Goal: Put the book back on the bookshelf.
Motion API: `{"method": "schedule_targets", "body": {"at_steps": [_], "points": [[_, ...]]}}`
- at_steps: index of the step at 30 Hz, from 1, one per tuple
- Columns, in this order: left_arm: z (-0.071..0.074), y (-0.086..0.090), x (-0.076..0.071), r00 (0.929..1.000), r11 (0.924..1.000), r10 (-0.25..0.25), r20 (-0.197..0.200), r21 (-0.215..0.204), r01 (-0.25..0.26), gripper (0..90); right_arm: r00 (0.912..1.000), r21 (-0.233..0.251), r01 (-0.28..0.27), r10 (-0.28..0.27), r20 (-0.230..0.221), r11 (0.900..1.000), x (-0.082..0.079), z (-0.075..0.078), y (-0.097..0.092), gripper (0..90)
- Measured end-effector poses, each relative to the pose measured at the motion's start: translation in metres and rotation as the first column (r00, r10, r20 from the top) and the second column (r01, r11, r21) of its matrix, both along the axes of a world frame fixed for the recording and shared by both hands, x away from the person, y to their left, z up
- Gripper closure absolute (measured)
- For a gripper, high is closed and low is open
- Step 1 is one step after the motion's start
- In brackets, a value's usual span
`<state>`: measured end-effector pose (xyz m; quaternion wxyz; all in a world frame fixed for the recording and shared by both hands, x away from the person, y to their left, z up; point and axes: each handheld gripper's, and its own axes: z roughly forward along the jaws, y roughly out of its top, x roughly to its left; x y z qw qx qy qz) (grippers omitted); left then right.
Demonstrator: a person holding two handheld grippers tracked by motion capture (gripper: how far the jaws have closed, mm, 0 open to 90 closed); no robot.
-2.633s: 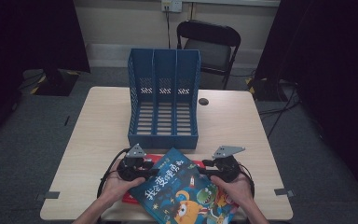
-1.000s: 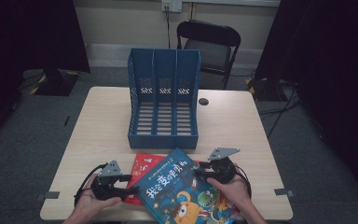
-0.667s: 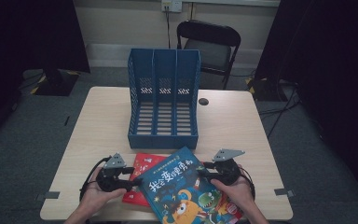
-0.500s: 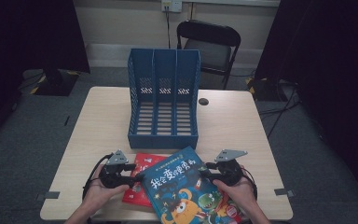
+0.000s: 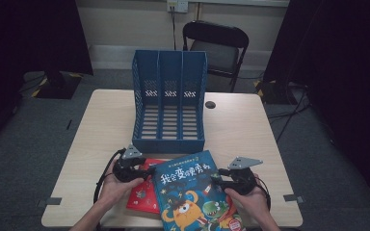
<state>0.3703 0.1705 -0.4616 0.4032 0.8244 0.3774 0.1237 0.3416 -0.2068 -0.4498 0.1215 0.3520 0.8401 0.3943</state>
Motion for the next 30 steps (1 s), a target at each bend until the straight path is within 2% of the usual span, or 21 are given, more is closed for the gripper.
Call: {"method": "schedule_targets", "body": {"at_steps": [2,4,8,9,11,12,14,16,19,21,25,28,30], "points": [[0.000,0.002,-0.001,1.0000,1.0000,0.000,-0.008,-0.009,0.000,47.1,1.0000,0.001,0.001,-0.001,0.001,1.0000,0.000,0.000,0.000,54.7],[0.000,0.004,-0.005,0.9988,0.9990,-0.017,-0.047,-0.043,0.015,48.1,1.0000,0.009,-0.002,0.002,0.000,1.0000,0.000,-0.001,-0.001,54.4],[0.002,0.006,-0.020,0.9964,0.9967,-0.064,-0.055,-0.054,0.061,48.4,0.9998,0.023,0.005,-0.004,-0.017,0.9997,0.001,-0.001,-0.002,53.3],[0.002,0.007,-0.024,0.9964,0.9957,-0.068,-0.051,-0.066,0.064,48.4,0.9998,0.026,0.007,-0.006,-0.021,0.9996,0.002,-0.002,-0.002,52.8],[0.000,0.007,-0.028,0.9930,0.9898,-0.079,-0.088,-0.125,0.068,48.1,0.9998,0.027,0.008,-0.008,-0.021,0.9996,0.002,-0.002,-0.002,52.5],[-0.001,0.006,-0.029,0.9919,0.9892,-0.084,-0.095,-0.128,0.072,48.1,0.9998,0.025,0.006,-0.005,-0.019,0.9997,0.001,-0.002,-0.002,52.2],[-0.003,0.001,-0.031,0.9915,0.9887,-0.101,-0.081,-0.119,0.091,47.9,0.9999,0.019,0.004,-0.004,-0.013,0.9998,0.000,-0.001,-0.001,52.1],[-0.003,-0.003,-0.030,0.9899,0.9872,-0.109,-0.091,-0.126,0.097,47.8,0.9999,0.008,0.000,0.000,-0.010,1.0000,-0.001,-0.001,0.000,51.9],[-0.003,-0.009,-0.030,0.9934,0.9911,-0.099,-0.059,-0.096,0.093,45.8,0.9999,0.003,-0.005,0.005,-0.010,1.0000,-0.001,0.000,-0.001,51.2],[-0.004,-0.012,-0.026,0.9954,0.9918,-0.078,-0.055,-0.105,0.072,45.8,0.9999,0.001,-0.003,0.003,-0.011,1.0000,-0.003,0.000,-0.002,50.7],[-0.003,-0.022,-0.019,0.9971,0.9949,-0.063,-0.042,-0.081,0.060,41.8,1.0000,-0.006,-0.001,0.001,0.001,1.0000,-0.007,0.000,-0.004,49.6],[-0.006,-0.025,-0.012,0.9982,0.9926,-0.057,-0.019,-0.109,0.054,41.6,0.9991,-0.026,-0.009,0.010,0.042,0.9996,-0.011,0.000,-0.005,48.3],[-0.006,-0.025,-0.007,0.9975,0.9926,-0.068,-0.018,-0.102,0.066,42.1,0.9990,-0.024,-0.002,0.003,0.044,0.9997,-0.012,-0.001,-0.005,47.8]]}}
